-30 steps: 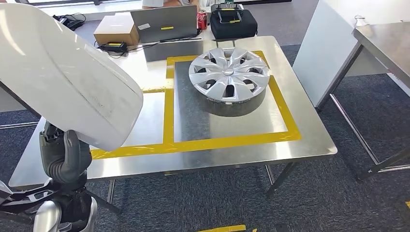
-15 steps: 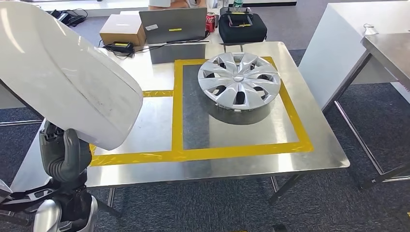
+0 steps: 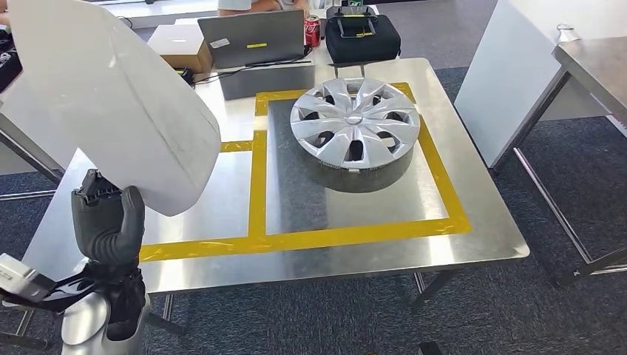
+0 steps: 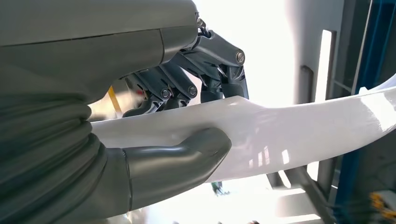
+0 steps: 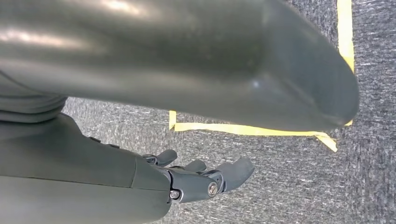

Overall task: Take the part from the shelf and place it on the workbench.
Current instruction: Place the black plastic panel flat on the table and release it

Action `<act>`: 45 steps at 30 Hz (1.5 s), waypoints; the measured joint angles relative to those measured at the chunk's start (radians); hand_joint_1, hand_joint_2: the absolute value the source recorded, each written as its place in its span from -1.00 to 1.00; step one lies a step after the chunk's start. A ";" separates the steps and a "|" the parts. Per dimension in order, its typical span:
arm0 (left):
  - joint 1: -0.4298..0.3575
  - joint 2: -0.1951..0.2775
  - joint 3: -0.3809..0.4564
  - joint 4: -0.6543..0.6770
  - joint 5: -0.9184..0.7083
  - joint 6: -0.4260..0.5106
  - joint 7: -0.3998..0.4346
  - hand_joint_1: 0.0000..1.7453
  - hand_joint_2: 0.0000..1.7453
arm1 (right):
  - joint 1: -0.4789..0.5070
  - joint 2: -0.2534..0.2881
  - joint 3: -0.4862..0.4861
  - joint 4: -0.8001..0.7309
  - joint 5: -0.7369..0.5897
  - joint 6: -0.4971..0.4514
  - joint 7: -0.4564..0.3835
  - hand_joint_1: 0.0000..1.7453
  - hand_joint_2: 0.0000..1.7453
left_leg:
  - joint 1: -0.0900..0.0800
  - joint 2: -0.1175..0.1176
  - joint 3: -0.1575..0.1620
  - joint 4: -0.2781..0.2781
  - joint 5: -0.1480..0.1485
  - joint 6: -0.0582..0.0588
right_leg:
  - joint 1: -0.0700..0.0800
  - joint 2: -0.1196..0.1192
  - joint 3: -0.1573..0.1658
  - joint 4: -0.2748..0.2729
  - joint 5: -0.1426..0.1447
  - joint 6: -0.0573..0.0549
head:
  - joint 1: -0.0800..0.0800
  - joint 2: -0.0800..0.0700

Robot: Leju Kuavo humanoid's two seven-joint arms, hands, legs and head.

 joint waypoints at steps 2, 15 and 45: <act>-0.030 0.024 -0.023 0.041 -0.112 0.067 -0.002 1.00 1.00 | -0.001 0.000 0.000 0.000 0.001 0.002 0.003 -1.00 -1.00 | 0.000 0.000 0.000 0.000 0.001 -0.003 | 0.000 -0.001 0.001 0.000 0.000 0.000 | 0.000 0.000; -0.224 0.130 -0.138 0.389 -0.510 0.294 0.008 1.00 1.00 | -0.005 0.000 0.000 0.000 0.009 0.014 0.004 -1.00 -1.00 | -0.002 0.000 0.004 0.002 0.002 -0.004 | -0.002 -0.001 0.007 -0.003 0.005 0.003 | 0.000 0.000; -0.496 0.208 -0.332 1.009 -1.233 0.753 0.444 0.50 1.00 | 0.000 0.007 0.001 0.000 0.031 0.016 0.001 -1.00 -1.00 | -0.002 0.000 0.004 0.002 0.002 -0.004 | -0.002 0.000 0.007 -0.005 0.005 0.004 | 0.000 0.000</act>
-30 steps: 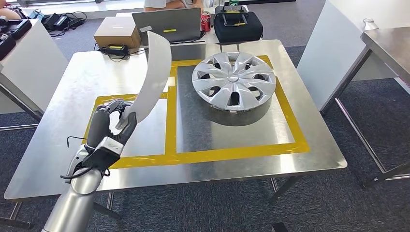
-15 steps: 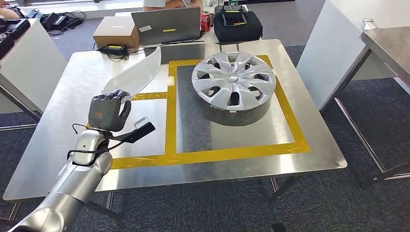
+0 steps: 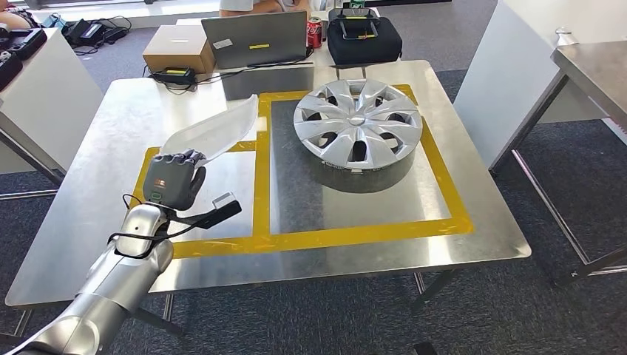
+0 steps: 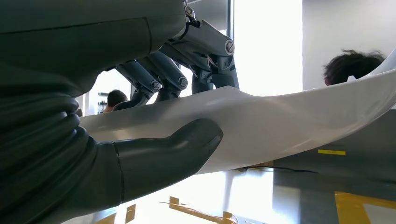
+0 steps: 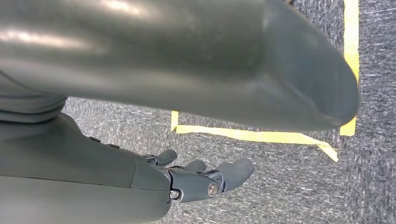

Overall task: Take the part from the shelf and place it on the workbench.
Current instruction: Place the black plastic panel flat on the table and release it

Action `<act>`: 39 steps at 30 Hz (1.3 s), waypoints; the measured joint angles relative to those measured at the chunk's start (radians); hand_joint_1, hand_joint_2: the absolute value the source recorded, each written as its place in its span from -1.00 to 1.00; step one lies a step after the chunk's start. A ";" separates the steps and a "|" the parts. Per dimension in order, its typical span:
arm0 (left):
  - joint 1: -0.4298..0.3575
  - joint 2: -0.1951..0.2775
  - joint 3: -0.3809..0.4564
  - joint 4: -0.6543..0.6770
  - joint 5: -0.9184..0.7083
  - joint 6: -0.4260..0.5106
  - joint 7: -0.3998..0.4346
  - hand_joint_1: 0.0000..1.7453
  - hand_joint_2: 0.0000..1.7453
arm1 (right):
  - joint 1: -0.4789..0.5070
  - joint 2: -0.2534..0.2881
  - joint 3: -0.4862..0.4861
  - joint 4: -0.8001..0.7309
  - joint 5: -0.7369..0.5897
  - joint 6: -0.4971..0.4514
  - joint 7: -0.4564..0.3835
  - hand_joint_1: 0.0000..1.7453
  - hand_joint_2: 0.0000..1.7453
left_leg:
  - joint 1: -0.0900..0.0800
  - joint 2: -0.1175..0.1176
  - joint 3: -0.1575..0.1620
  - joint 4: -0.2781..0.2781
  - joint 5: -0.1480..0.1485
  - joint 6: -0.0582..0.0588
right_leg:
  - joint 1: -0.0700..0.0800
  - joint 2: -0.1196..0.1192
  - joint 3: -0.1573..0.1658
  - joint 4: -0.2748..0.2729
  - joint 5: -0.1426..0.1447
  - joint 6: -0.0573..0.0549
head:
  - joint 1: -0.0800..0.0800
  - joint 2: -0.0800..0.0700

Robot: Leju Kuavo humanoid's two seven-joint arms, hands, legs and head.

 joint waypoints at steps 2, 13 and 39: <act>0.000 0.000 0.000 0.000 -0.017 -0.003 0.007 -0.50 1.00 | 0.000 0.000 0.000 0.000 0.001 -0.001 -0.001 -1.00 -1.00 | 0.000 0.000 0.000 0.000 0.000 0.000 | 0.000 0.000 0.000 0.000 0.000 0.000 | 0.000 0.000; 0.026 0.002 -0.009 -0.093 -0.107 -0.007 0.099 -1.00 -1.00 | -0.001 0.004 0.001 0.000 0.004 0.000 0.002 -1.00 -1.00 | 0.000 0.000 0.000 0.000 0.000 0.000 | 0.000 0.000 0.000 0.000 0.000 0.000 | 0.000 0.000; 0.060 0.004 -0.058 -0.203 -0.112 -0.039 0.135 -1.00 -1.00 | -0.001 0.005 0.001 0.000 -0.001 0.000 0.002 -1.00 -1.00 | 0.003 0.004 -0.004 -0.006 0.021 0.031 | -0.005 -0.001 -0.015 0.031 -0.020 0.030 | 0.003 0.000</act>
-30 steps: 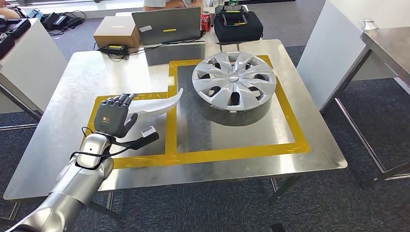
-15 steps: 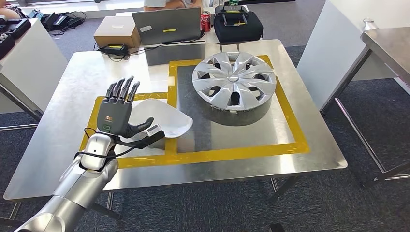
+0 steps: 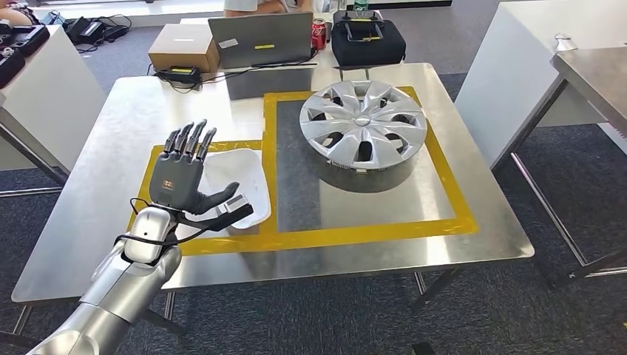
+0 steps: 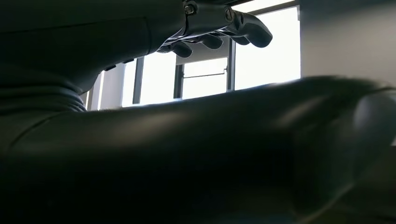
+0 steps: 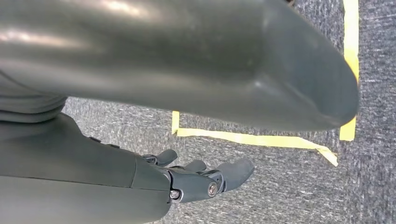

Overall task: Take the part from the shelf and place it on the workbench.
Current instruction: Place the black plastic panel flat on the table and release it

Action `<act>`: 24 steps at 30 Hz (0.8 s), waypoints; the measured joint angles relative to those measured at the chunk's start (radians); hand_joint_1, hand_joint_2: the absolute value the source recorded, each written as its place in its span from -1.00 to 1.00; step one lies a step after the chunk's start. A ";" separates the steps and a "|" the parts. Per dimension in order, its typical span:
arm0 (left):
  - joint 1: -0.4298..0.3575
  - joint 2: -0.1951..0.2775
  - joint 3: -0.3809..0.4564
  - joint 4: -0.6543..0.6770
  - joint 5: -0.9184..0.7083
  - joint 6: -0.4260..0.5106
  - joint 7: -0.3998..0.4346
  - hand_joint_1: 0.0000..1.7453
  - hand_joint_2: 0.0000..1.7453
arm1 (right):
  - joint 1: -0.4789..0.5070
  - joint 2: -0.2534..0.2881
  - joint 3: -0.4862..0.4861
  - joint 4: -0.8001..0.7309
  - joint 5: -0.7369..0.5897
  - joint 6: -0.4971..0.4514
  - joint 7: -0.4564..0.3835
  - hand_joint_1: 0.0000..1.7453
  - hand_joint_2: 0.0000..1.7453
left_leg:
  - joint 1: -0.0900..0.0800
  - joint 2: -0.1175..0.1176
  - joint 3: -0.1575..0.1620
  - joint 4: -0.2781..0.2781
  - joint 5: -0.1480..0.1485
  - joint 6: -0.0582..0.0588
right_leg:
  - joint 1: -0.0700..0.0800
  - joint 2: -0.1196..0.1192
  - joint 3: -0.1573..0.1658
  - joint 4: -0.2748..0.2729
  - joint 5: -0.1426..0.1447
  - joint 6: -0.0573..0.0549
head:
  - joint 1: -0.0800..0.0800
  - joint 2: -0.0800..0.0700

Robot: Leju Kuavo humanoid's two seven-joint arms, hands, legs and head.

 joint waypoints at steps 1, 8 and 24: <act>0.001 0.000 0.000 -0.001 0.000 0.000 -0.001 -1.00 -1.00 | 0.000 0.000 0.000 0.000 0.000 0.000 0.000 -1.00 -1.00 | 0.003 0.002 0.000 -0.003 0.004 0.002 | -0.001 0.000 -0.021 0.048 -0.030 0.003 | 0.002 0.000; 0.014 0.000 0.000 -0.004 -0.001 -0.014 0.010 -1.00 -1.00 | 0.000 -0.001 0.000 0.000 0.002 -0.005 0.000 -1.00 -1.00 | 0.012 0.004 -0.023 0.025 -0.002 -0.009 | -0.012 -0.002 -0.025 0.092 -0.014 0.021 | 0.004 0.000; 0.008 0.001 -0.001 0.006 -0.001 -0.018 0.030 -1.00 -1.00 | -0.004 0.000 0.000 0.000 0.001 -0.004 0.004 -1.00 -1.00 | 0.010 -0.001 -0.008 0.093 -0.065 -0.044 | -0.002 -0.001 -0.048 -0.014 0.065 -0.040 | -0.004 0.000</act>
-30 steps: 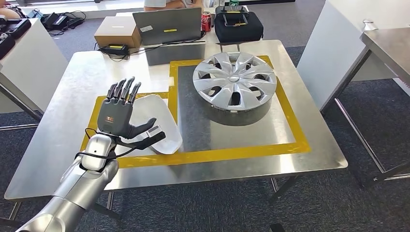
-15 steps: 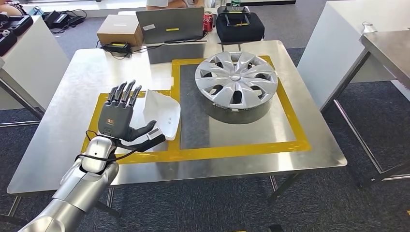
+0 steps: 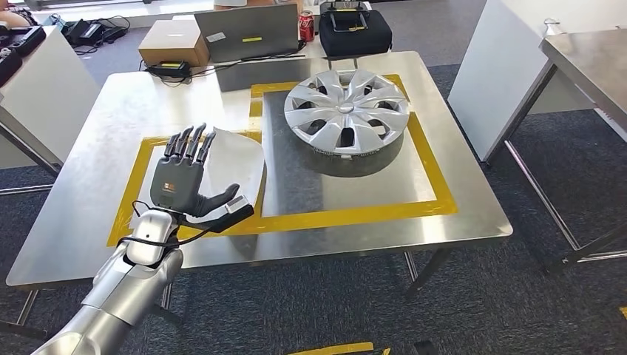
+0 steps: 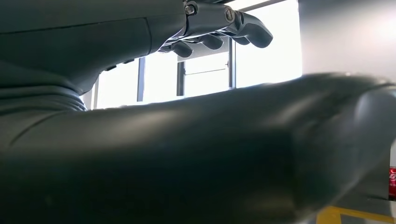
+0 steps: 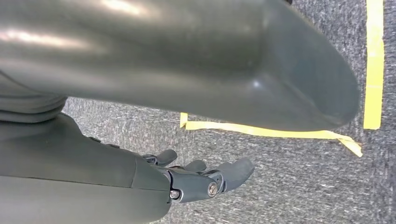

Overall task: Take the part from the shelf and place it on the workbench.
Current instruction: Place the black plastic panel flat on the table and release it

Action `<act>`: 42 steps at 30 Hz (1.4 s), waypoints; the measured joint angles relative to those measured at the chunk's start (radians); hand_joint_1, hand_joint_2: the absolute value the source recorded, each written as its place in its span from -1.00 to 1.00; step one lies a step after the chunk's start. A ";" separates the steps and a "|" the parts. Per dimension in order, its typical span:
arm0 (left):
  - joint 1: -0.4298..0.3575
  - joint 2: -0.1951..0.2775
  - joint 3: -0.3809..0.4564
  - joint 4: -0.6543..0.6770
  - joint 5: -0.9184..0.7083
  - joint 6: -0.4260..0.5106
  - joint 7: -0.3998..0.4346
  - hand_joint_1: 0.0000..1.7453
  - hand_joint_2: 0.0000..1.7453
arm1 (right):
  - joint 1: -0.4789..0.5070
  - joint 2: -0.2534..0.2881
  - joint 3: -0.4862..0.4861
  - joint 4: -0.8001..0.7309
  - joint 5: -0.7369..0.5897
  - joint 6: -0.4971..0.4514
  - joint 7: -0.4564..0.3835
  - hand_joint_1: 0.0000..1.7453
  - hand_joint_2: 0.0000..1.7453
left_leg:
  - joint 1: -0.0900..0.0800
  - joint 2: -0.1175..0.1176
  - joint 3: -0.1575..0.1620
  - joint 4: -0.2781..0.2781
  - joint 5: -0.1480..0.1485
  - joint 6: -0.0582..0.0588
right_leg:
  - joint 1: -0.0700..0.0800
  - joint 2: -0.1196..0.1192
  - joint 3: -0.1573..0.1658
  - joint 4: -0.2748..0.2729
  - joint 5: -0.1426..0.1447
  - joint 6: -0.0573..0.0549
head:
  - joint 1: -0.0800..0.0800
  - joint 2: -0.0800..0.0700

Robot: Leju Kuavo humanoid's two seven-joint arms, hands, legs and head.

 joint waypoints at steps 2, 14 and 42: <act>-0.006 0.000 0.000 0.005 0.000 0.001 0.000 -1.00 -1.00 | 0.000 0.000 0.000 0.000 0.000 0.000 -0.001 -1.00 -1.00 | -0.007 -0.002 0.029 -0.062 0.014 0.004 | -0.001 0.000 -0.004 -0.004 0.015 0.013 | -0.001 0.000; -0.011 -0.001 0.000 0.032 0.000 0.002 0.000 -1.00 -1.00 | 0.001 0.002 0.000 0.000 0.000 0.002 -0.001 -1.00 -1.00 | -0.008 0.003 -0.090 -0.057 0.117 0.044 | 0.003 0.000 0.017 0.160 -0.112 0.040 | 0.004 0.000; 0.008 0.002 -0.001 0.043 0.000 0.018 0.031 -1.00 -1.00 | 0.003 0.005 0.000 0.000 0.005 0.001 -0.007 -1.00 -1.00 | -0.007 0.000 -0.081 -0.064 0.114 0.050 | 0.002 -0.005 -0.071 0.268 -0.159 0.048 | 0.002 0.000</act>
